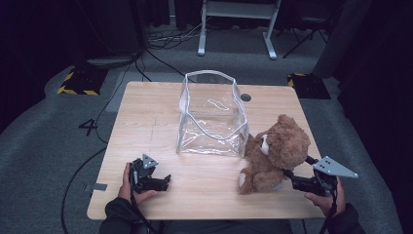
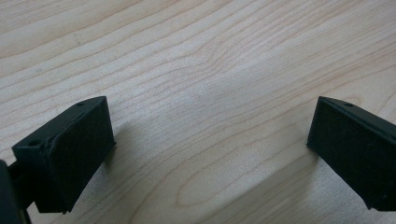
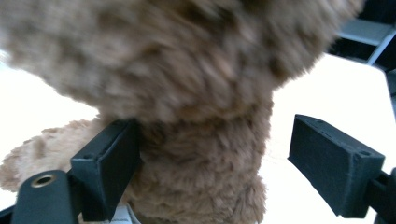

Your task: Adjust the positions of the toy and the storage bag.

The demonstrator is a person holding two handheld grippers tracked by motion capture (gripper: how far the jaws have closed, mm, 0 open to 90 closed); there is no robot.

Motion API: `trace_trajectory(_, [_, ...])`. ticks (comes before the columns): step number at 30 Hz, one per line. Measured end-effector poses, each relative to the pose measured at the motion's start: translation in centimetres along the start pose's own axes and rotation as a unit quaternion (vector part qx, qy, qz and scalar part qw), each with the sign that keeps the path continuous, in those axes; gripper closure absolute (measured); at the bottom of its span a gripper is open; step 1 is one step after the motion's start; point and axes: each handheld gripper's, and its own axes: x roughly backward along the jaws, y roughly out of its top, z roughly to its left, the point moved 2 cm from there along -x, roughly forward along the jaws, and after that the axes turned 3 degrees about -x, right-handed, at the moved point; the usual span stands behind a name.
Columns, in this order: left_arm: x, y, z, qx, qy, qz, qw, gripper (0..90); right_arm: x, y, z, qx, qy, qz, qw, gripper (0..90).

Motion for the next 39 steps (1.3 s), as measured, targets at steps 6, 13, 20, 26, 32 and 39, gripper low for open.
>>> trace_trajectory(6, [0.0, 0.0, 0.0, 0.0, 0.0, 0.0, 1.0, 0.5, -0.1, 0.7, 1.1, -0.007, -0.012, -0.007, 0.9999, 15.6])
trace_trajectory(13, [0.0, 0.0, 0.0, 0.0, 0.0, 0.0, 1.0, 0.5, -1.5, 1.2, 2.3, -0.021, -0.027, 0.011, 0.9993, 15.4])
trace_trajectory(20, [0.0, 0.0, 0.0, -0.001, -0.001, 0.001, 1.0, 0.4, -3.3, 1.3, 1.9, -0.038, -0.048, 0.018, 0.9979, 9.7])
trace_trajectory(26, [-0.5, 0.6, 0.2, -0.009, -0.007, 0.0, 0.9999, 0.3, -4.1, 1.3, 1.0, -0.057, -0.027, 0.026, 0.9977, 12.6])
trace_trajectory(32, [-0.9, 1.2, 0.2, -0.018, -0.016, -0.015, 0.9996, 13.8, -4.6, 1.3, 0.7, -0.043, -0.017, 0.04, 0.9981, 18.9])
trace_trajectory(39, [-0.9, 3.5, 0.2, -0.026, -0.023, -0.035, 0.9988, 17.1, -4.7, 1.5, -0.3, -0.027, 0.005, 0.049, 0.9984, 33.7])
